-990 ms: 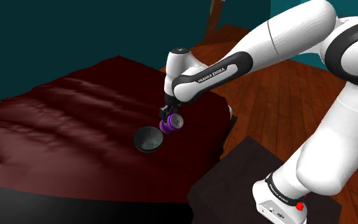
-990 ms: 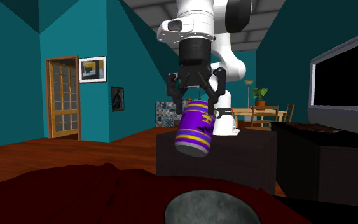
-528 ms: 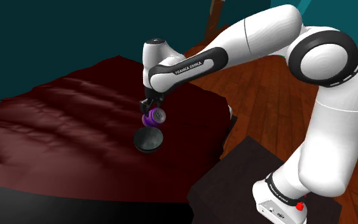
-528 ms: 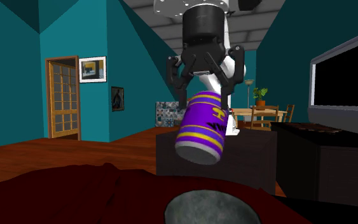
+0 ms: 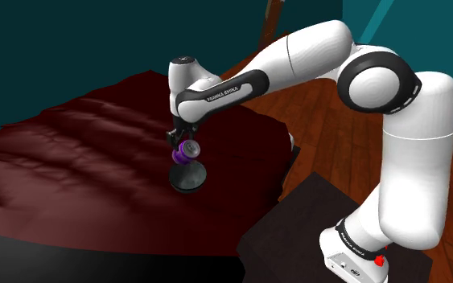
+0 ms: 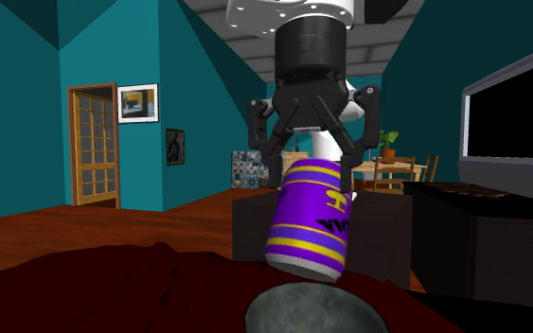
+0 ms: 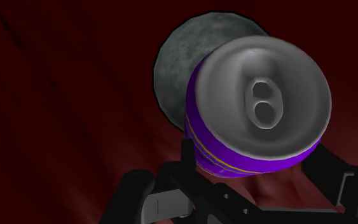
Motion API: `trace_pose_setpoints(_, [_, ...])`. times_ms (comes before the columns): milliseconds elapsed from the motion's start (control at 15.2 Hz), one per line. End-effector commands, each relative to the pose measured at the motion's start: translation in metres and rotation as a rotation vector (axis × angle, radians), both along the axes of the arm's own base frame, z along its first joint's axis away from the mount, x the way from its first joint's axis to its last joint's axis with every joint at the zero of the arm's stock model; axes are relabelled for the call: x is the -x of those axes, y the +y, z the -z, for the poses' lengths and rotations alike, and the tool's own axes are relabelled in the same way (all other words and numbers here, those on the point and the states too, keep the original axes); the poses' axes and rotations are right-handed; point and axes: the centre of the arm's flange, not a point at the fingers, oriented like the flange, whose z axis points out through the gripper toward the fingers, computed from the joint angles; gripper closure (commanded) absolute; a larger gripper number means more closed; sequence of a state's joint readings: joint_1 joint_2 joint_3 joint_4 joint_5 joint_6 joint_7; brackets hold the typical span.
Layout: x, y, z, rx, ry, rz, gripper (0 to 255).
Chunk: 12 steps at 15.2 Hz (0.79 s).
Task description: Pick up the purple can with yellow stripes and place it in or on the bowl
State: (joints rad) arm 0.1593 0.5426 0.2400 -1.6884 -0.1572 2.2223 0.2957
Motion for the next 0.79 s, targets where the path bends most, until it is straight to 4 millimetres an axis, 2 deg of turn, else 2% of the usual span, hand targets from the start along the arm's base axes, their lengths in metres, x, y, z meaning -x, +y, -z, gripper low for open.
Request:
trace_pose_setpoints(0, [-0.001,0.0,0.01,0.0,-0.001,0.0,255])
trace_pose_setpoints(726, [-0.001,0.0,0.068,0.0,-0.001,0.0,255])
